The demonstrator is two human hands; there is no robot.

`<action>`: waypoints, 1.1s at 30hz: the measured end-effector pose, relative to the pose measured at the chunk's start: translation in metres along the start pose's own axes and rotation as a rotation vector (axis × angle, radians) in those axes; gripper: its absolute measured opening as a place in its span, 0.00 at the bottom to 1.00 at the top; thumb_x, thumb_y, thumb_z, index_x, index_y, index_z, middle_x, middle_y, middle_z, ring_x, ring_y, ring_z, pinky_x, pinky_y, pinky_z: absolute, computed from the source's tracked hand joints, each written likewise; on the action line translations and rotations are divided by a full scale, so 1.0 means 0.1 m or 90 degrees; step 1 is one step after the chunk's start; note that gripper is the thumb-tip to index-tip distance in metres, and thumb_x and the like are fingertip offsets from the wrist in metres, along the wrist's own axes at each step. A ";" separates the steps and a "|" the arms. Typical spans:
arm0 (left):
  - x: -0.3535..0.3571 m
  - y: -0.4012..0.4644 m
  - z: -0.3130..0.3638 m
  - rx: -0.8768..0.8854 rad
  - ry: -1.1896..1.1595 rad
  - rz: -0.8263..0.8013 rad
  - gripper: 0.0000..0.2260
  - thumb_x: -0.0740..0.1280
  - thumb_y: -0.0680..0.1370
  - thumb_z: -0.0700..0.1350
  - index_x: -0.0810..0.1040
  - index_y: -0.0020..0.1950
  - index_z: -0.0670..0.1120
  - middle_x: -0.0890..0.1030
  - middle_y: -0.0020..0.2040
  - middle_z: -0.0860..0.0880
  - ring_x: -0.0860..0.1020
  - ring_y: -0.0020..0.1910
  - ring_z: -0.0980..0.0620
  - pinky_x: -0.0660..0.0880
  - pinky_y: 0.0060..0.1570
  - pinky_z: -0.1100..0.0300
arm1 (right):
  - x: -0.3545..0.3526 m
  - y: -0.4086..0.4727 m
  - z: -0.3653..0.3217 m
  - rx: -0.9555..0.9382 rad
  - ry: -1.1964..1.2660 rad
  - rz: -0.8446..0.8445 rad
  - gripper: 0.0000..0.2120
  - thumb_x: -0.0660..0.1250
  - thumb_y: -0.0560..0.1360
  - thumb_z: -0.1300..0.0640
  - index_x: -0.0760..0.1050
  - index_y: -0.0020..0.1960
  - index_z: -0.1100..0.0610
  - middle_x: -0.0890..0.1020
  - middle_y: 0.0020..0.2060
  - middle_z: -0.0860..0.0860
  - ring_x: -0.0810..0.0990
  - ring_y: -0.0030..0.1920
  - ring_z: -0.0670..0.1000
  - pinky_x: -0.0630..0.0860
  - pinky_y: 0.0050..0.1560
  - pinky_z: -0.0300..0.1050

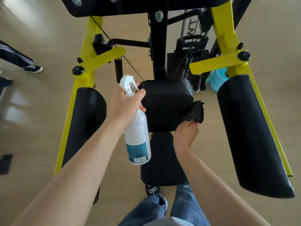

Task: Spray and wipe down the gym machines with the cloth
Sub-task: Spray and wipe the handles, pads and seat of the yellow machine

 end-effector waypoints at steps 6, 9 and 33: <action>-0.02 0.00 0.00 -0.045 -0.045 -0.022 0.10 0.70 0.80 0.52 0.78 0.61 0.57 0.81 0.37 0.50 0.87 0.42 0.48 0.84 0.57 0.43 | 0.02 0.23 0.30 0.286 0.006 -0.056 0.20 0.50 0.85 0.55 0.71 0.72 0.59 0.79 0.65 0.56 0.78 0.62 0.61 0.77 0.56 0.53; -0.03 0.03 -0.01 -0.044 -0.042 -0.030 0.13 0.71 0.80 0.53 0.78 0.63 0.55 0.81 0.39 0.49 0.87 0.42 0.47 0.84 0.56 0.41 | 0.03 0.26 0.34 0.436 0.101 -0.108 0.19 0.48 0.84 0.56 0.69 0.70 0.52 0.78 0.63 0.51 0.80 0.61 0.58 0.77 0.52 0.50; -0.59 -0.25 -0.56 -0.059 -0.069 -0.014 0.08 0.69 0.80 0.45 0.84 0.57 0.52 0.80 0.31 0.50 0.83 0.31 0.53 0.79 0.42 0.58 | 0.47 -0.67 -0.62 -0.488 -0.208 0.096 0.15 0.65 0.80 0.45 0.72 0.49 0.58 0.76 0.44 0.49 0.76 0.46 0.51 0.74 0.49 0.45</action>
Point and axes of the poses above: each hand's wrist, its own y-axis towards the middle knuckle, its own x-axis out of the palm, z = x × y, the point moved 2 cm from there along y, towards the middle knuckle
